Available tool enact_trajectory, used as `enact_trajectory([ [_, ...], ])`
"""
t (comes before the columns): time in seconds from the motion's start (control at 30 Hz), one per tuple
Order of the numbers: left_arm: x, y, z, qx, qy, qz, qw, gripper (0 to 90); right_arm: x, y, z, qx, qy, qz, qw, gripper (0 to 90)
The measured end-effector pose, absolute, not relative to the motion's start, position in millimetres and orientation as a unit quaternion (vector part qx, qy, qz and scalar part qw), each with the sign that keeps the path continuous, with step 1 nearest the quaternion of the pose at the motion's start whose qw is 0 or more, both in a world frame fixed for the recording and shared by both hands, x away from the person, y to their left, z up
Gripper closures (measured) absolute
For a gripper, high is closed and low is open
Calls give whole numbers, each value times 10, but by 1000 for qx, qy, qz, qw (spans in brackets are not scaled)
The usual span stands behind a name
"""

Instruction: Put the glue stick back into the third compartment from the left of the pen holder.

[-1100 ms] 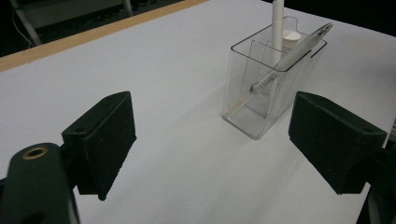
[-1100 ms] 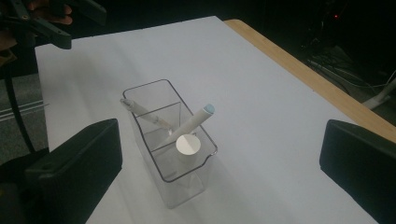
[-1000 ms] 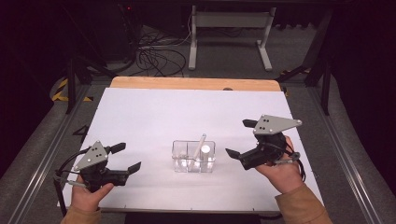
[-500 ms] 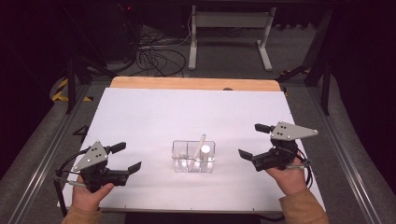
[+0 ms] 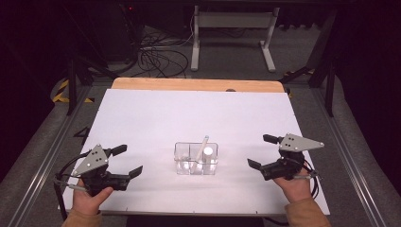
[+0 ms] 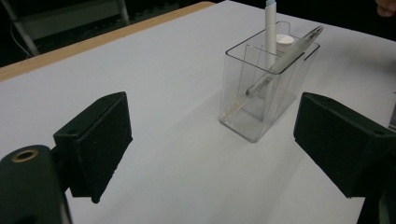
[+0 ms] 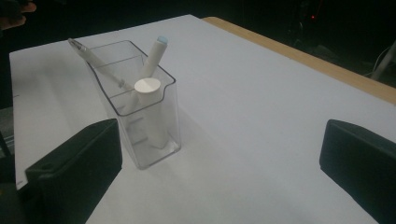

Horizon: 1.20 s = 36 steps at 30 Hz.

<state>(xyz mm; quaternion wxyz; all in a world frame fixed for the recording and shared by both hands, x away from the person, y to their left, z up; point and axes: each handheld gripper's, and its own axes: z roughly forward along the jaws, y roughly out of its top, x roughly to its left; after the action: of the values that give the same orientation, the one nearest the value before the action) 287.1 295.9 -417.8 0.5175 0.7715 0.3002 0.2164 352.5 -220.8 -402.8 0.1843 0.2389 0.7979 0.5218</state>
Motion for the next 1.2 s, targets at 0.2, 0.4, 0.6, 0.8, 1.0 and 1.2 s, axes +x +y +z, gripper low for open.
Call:
enact_trajectory([
  [0.2,2861,2970,-4204,775,290,217,518,87,3539,-2291,-4212,258,804,503,186,0],
  [0.4,2857,2964,-4231,776,286,222,516,78,3557,-2346,-4373,274,809,488,178,0],
  [0.6,2858,2978,-4245,776,283,221,519,77,3600,-2400,-4508,297,810,481,155,0],
  [0.8,2862,2993,-4264,776,285,217,520,76,3599,-2396,-4544,299,810,478,159,2],
  [1.0,2873,3010,-4296,773,285,216,524,76,3574,-2377,-4532,290,808,484,168,8],
  [1.2,2876,3023,-4327,772,284,213,526,76,3563,-2370,-4537,292,810,482,163,42],
])
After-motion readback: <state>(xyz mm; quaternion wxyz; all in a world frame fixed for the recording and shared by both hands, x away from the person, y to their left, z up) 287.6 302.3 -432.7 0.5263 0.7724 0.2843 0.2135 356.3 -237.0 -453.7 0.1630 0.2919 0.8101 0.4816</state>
